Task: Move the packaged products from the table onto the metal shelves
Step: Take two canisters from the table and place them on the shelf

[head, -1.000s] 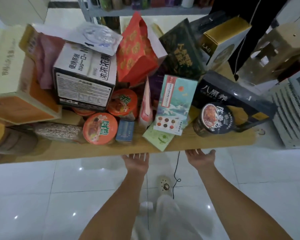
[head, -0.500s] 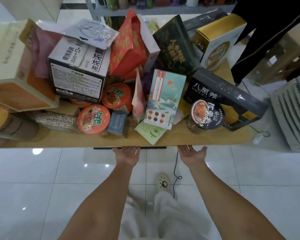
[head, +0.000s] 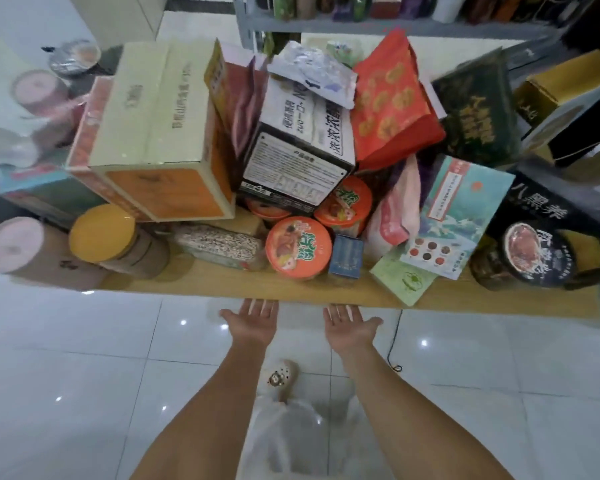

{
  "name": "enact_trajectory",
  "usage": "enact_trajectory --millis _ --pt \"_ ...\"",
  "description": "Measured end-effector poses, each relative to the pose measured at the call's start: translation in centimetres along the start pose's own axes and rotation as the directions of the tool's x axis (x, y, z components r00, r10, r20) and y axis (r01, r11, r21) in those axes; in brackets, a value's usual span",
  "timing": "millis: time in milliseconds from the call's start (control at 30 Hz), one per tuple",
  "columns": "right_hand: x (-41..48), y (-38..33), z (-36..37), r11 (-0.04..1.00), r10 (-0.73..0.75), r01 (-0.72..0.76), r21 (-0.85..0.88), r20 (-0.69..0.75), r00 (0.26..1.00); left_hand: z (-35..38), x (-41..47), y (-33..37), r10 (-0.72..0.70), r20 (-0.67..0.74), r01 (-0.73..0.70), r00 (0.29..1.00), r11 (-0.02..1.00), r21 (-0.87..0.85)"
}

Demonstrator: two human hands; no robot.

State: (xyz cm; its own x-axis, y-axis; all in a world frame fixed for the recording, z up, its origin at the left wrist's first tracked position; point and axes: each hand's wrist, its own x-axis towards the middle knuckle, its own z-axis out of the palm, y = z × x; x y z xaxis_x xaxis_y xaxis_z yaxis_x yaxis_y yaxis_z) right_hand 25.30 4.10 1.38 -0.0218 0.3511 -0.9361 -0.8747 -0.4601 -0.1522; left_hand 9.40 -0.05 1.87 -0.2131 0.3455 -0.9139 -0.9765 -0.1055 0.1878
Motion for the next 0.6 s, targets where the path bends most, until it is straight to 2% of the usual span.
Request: enact_trajectory --millis 133,233,400,600 --pt "-0.5 8.4 2.7 0.995 0.094 -0.092 -0.039 0.047 0.994 -1.7 1.3 9.8 0.076 -0.012 -0.076 0.997 0.997 -0.029" --pt "-1.1 12.0 3.8 0.992 0.111 -0.106 -0.07 0.071 0.991 -3.2 1.8 14.6 0.1 -0.008 -0.101 0.995 0.995 -0.02" --pt "-1.1 12.2 4.1 0.991 0.094 -0.084 -0.102 0.095 0.991 -4.5 2.5 18.4 0.054 0.044 -0.055 0.998 0.998 0.013" --pt "-1.3 12.3 3.5 0.986 0.07 -0.049 -0.158 0.13 0.989 -4.8 2.4 19.7 -0.015 0.089 0.009 0.996 0.998 0.061"
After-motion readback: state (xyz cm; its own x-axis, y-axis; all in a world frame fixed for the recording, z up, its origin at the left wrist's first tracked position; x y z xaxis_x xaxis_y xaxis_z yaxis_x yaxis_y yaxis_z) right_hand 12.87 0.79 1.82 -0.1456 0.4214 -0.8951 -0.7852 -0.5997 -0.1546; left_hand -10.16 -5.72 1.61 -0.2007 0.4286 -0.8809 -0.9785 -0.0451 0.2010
